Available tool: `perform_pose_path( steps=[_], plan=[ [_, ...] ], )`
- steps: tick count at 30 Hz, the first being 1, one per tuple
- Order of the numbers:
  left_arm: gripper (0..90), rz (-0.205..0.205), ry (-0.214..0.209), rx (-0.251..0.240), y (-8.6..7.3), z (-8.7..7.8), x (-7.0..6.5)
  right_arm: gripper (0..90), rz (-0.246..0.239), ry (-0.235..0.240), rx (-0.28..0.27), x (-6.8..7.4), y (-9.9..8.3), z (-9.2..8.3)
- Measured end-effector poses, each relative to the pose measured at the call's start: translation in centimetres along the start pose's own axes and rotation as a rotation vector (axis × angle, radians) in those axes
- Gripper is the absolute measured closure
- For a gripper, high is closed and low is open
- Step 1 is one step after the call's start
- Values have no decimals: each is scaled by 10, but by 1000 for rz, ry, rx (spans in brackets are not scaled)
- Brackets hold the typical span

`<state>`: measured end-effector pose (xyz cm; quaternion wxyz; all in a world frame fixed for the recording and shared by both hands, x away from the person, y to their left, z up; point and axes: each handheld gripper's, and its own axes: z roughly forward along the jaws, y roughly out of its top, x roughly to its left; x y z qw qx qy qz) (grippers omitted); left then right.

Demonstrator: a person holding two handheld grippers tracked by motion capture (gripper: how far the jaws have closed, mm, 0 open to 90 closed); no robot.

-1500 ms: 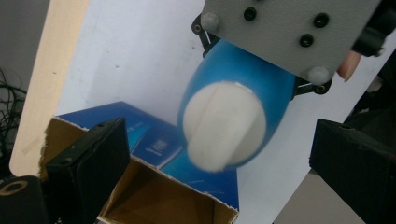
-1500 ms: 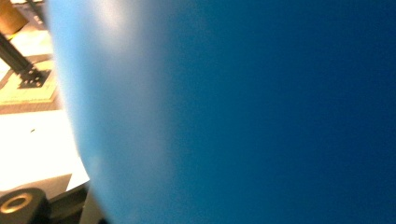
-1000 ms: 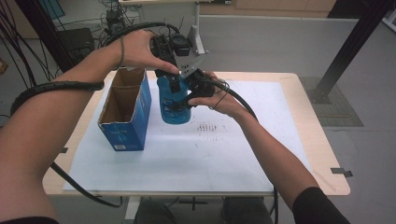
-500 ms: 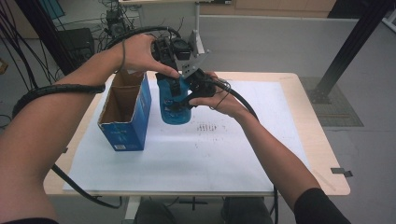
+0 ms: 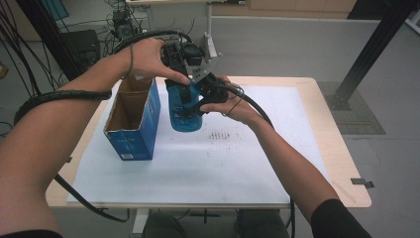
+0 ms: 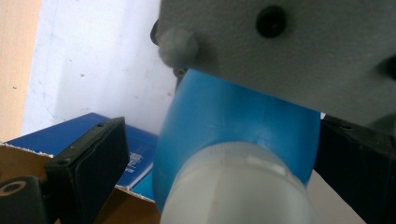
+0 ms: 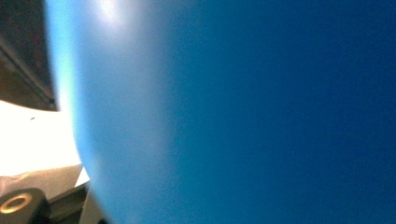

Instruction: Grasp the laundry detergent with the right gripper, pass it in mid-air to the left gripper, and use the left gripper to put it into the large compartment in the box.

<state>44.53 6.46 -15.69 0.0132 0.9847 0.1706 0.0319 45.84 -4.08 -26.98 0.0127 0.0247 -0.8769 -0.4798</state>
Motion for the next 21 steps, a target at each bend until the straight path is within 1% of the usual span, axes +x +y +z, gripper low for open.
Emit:
perform_pose_path(
  steps=[6, 7, 18, 21],
  plan=[
    [52, -3, 3, -4, 1, -1, -1, 442, -1, -11, -1, 0, 0, -3],
    [52, 1, 4, 2, 1, -1, -1, 442, 1, -10, -2, 1, 0, -3],
    [52, -4, 5, -2, 2, -3, -4, 442, -3, -14, -4, 2, 1, -6],
    [52, 1, 5, 1, 3, -4, -4, 442, -2, -13, -3, 2, 1, -6]
  ],
)
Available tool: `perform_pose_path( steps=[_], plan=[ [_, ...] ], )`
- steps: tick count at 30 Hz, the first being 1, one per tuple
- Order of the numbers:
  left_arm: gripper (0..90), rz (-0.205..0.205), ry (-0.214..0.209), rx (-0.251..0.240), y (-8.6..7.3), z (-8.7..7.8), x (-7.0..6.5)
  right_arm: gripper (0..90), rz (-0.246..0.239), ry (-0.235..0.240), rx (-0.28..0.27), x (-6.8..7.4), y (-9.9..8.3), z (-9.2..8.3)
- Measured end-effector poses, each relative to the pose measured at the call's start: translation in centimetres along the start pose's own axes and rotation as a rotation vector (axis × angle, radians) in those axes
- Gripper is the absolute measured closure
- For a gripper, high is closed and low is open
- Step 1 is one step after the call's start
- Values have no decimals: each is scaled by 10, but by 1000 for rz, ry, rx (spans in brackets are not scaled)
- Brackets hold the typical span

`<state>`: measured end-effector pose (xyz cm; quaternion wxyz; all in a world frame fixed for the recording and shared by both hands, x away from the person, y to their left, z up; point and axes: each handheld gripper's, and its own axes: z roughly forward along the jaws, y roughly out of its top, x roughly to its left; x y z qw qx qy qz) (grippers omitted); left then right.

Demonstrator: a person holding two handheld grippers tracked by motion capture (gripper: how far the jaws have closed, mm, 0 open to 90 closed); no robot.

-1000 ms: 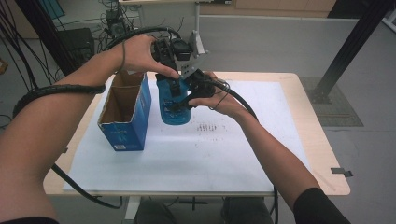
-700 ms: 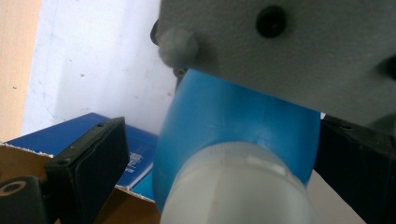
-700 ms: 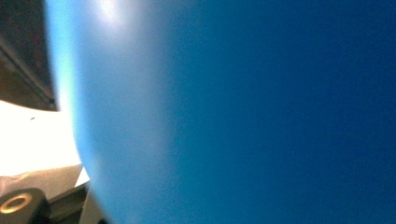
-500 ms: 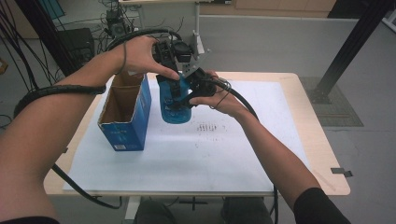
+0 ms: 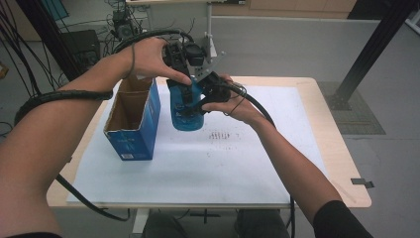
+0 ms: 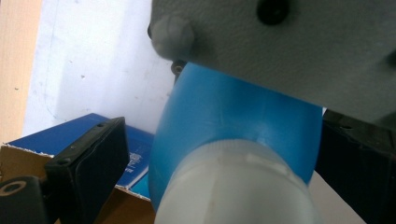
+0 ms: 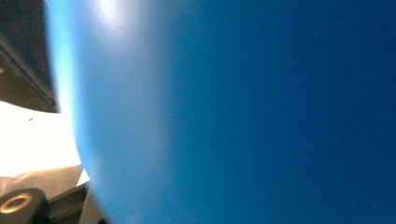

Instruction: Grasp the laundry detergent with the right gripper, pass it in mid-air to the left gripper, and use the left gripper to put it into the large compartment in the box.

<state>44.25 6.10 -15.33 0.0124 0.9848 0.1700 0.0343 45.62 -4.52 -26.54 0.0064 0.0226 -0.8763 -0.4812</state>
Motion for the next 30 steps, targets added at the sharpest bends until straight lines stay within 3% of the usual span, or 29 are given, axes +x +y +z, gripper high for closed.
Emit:
perform_pose_path(
  steps=[30],
  plan=[
    [54, -2, 4, -2, -3, 0, 0, 442, 1, 0, 4, 0, 1, 0]
  ],
)
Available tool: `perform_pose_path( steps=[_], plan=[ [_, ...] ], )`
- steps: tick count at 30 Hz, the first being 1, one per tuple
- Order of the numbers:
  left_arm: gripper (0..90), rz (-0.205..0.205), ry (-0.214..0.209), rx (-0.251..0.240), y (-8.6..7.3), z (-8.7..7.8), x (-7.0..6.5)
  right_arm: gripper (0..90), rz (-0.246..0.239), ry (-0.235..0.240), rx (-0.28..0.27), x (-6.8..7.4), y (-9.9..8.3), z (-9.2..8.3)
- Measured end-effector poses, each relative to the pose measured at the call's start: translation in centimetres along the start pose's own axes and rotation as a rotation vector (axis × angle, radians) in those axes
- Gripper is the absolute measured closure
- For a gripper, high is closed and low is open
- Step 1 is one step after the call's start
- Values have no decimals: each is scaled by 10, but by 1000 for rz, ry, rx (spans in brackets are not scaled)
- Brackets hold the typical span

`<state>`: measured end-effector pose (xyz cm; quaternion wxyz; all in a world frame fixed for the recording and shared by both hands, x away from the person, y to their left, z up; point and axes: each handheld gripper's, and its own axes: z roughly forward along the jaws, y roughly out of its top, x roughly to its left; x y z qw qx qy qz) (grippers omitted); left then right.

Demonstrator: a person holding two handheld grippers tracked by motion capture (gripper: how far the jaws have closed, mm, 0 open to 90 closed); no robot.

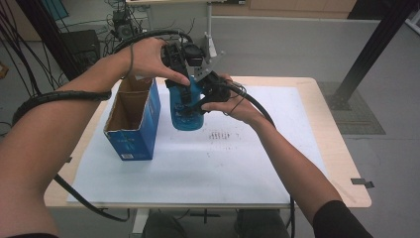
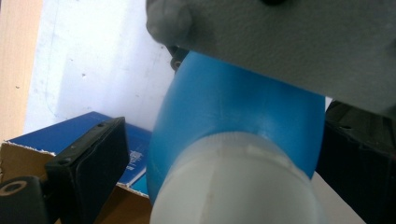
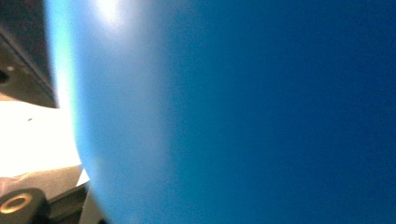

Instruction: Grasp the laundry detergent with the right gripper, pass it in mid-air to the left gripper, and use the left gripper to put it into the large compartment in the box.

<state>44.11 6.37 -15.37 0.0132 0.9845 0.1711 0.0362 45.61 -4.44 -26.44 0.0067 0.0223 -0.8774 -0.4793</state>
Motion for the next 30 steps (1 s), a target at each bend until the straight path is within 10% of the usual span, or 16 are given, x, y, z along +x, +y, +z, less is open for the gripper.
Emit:
perform_pose_path(
  steps=[30],
  plan=[
    [54, -10, 4, -8, -3, -3, 0, 442, 3, 6, -1, 1, 1, 2]
  ],
)
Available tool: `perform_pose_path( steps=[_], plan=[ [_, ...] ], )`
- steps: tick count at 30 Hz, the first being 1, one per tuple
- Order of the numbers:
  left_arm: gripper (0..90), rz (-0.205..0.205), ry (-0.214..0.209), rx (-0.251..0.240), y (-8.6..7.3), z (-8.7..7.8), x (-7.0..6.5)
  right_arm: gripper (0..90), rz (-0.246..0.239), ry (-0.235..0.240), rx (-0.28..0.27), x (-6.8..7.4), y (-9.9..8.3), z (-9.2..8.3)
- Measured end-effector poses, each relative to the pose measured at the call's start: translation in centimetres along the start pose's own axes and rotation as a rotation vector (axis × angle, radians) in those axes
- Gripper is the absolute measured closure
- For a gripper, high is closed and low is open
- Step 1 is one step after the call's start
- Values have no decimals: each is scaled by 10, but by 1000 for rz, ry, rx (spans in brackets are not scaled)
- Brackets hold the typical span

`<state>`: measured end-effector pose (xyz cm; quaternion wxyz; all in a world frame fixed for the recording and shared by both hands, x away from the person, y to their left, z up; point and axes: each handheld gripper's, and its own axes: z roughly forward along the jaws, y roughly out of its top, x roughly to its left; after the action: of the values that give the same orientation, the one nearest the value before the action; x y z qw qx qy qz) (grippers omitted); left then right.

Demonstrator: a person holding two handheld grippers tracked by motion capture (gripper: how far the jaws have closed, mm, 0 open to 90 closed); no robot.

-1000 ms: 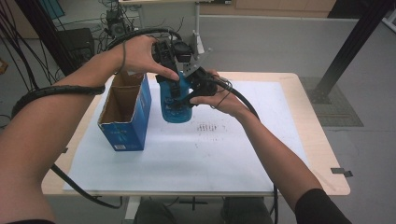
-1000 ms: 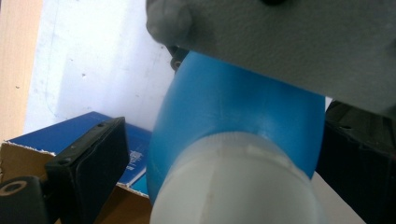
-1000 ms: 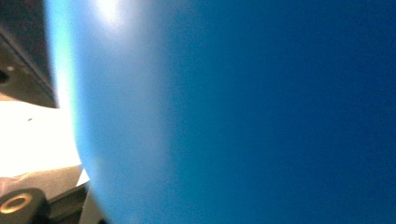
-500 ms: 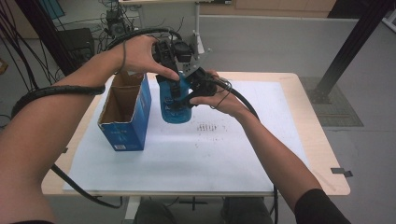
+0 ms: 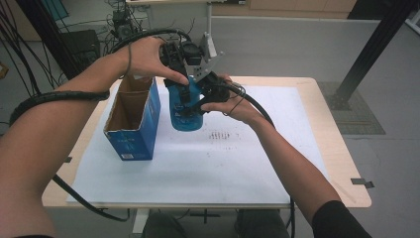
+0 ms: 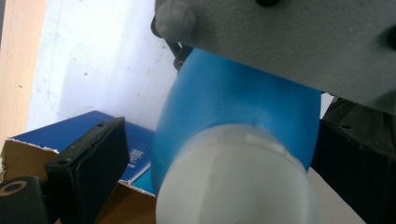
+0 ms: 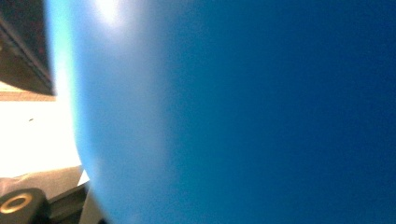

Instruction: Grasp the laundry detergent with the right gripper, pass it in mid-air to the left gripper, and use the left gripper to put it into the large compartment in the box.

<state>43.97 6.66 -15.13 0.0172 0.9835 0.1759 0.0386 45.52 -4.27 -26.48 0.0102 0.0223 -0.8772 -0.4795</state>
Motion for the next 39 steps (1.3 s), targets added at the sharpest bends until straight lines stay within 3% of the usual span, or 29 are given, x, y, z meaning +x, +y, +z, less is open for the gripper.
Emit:
perform_pose_path(
  steps=[39],
  plan=[
    [56, 2, 2, -11, 0, -3, 0, 442, -10, -7, -3, 0, 3, 0]
  ],
)
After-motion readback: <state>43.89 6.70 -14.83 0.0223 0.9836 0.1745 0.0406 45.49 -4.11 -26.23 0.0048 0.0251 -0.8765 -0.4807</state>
